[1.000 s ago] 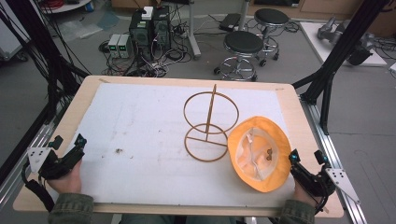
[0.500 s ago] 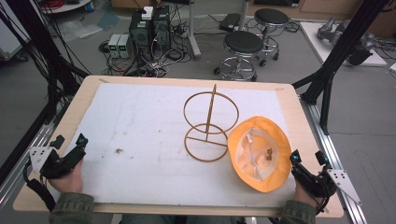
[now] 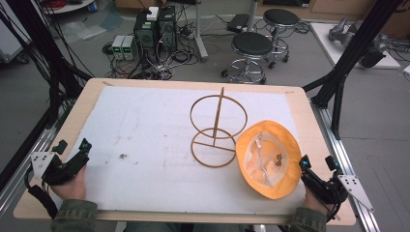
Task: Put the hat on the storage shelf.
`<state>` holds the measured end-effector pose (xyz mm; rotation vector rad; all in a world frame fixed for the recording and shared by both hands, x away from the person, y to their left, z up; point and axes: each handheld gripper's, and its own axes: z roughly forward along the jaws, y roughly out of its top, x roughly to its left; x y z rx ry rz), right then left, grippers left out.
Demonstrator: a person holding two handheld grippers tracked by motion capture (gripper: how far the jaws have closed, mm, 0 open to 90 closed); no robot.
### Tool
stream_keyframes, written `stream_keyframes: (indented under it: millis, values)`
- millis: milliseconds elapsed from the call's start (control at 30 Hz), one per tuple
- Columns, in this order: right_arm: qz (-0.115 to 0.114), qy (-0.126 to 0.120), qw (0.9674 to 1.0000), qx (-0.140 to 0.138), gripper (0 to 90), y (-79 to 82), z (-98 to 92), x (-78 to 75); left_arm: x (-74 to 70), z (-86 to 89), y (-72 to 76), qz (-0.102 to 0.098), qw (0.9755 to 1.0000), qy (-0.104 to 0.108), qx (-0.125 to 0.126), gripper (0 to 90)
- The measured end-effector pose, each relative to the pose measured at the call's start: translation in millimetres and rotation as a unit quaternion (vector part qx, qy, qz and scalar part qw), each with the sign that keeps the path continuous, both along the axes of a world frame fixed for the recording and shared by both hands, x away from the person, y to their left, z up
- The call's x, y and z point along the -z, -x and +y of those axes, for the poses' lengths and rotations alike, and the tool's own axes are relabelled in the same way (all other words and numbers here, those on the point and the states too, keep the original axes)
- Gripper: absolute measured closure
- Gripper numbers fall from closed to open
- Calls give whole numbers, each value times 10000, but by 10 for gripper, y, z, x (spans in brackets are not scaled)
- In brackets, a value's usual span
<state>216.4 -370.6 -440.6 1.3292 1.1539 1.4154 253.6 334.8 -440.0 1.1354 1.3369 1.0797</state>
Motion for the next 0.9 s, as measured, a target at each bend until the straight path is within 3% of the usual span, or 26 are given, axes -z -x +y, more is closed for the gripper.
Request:
stream_keyframes:
  millis: [167, 267, 667, 900]
  values:
    - [99, 179, 9997, -146, 113, -24, 44, -26, 1, -7, -5, 3, 10000, -15, 9, 264]
    - [176, 122, 9994, -254, 113, -47, 84, -36, 1, -12, -8, -3, 10000, -7, 22, 264]
    - [292, 306, 9980, -469, 113, -111, 173, -47, 1, -18, -12, 9, 10000, -12, 40, 265]
    - [504, 295, 9962, -644, 113, -149, 212, -35, 3, -25, -14, 19, 10000, 7, 76, 267]
